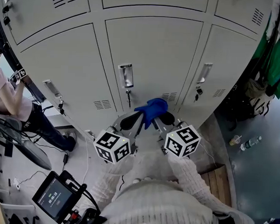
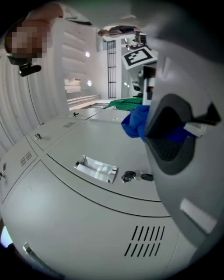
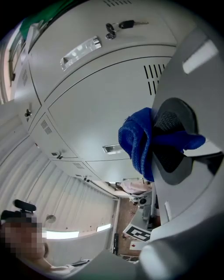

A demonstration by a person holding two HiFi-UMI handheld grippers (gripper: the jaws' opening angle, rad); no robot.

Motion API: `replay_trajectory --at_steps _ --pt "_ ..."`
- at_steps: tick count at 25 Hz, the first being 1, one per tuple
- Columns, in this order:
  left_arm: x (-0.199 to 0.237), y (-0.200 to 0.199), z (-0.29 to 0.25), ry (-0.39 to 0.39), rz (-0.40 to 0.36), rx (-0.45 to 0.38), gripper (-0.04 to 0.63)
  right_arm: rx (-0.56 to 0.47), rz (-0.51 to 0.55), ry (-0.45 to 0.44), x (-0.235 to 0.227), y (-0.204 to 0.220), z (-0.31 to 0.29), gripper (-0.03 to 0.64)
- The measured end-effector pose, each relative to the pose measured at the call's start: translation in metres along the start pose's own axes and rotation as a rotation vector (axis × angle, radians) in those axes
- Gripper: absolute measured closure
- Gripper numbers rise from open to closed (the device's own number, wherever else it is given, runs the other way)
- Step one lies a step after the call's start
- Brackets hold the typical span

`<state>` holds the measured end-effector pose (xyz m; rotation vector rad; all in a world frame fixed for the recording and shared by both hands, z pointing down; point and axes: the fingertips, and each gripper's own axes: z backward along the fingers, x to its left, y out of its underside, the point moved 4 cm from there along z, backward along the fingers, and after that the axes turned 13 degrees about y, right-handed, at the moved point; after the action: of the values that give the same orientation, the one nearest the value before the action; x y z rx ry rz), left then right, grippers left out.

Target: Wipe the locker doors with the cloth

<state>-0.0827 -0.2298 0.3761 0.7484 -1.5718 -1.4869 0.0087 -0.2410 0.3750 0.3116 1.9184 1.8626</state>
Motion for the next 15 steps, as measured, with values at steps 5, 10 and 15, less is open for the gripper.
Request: replay_trajectory --at_steps 5,10,15 --pt "0.005 0.004 0.01 -0.054 0.029 -0.023 0.589 0.021 -0.013 -0.006 -0.003 0.009 0.001 0.565" --pt "0.006 0.014 0.007 -0.071 0.032 0.022 0.589 0.023 -0.04 -0.017 -0.003 0.014 0.003 0.565" --pt "0.005 0.014 0.003 -0.052 0.041 0.033 0.589 0.04 -0.024 -0.016 -0.004 0.015 0.005 0.565"
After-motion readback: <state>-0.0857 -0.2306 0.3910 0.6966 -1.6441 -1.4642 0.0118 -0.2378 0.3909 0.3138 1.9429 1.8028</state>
